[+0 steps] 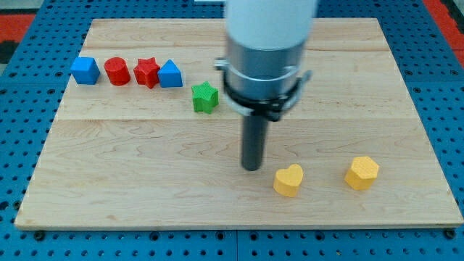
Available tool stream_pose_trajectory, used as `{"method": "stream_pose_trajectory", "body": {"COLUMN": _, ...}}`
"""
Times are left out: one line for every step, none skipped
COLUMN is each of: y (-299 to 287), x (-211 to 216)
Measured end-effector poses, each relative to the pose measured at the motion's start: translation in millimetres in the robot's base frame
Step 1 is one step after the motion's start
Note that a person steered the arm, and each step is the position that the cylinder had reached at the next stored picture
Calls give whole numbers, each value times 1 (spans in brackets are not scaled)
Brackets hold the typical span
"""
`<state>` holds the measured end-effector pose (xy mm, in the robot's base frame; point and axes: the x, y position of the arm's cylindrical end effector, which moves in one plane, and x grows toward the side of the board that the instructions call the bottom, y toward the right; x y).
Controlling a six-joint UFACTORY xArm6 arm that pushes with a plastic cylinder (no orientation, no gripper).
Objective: Adjust the yellow heart to the left of the yellow hexagon
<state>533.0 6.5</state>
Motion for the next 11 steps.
{"method": "stream_pose_trajectory", "body": {"y": -2, "x": 50}}
{"method": "stream_pose_trajectory", "body": {"y": 33, "x": 38}}
{"method": "stream_pose_trajectory", "body": {"y": 53, "x": 27}}
{"method": "stream_pose_trajectory", "body": {"y": 50, "x": 52}}
{"method": "stream_pose_trajectory", "body": {"y": 58, "x": 68}}
{"method": "stream_pose_trajectory", "body": {"y": 56, "x": 55}}
{"method": "stream_pose_trajectory", "body": {"y": 69, "x": 53}}
{"method": "stream_pose_trajectory", "body": {"y": 76, "x": 44}}
{"method": "stream_pose_trajectory", "body": {"y": 77, "x": 47}}
{"method": "stream_pose_trajectory", "body": {"y": -1, "x": 58}}
{"method": "stream_pose_trajectory", "body": {"y": -34, "x": 2}}
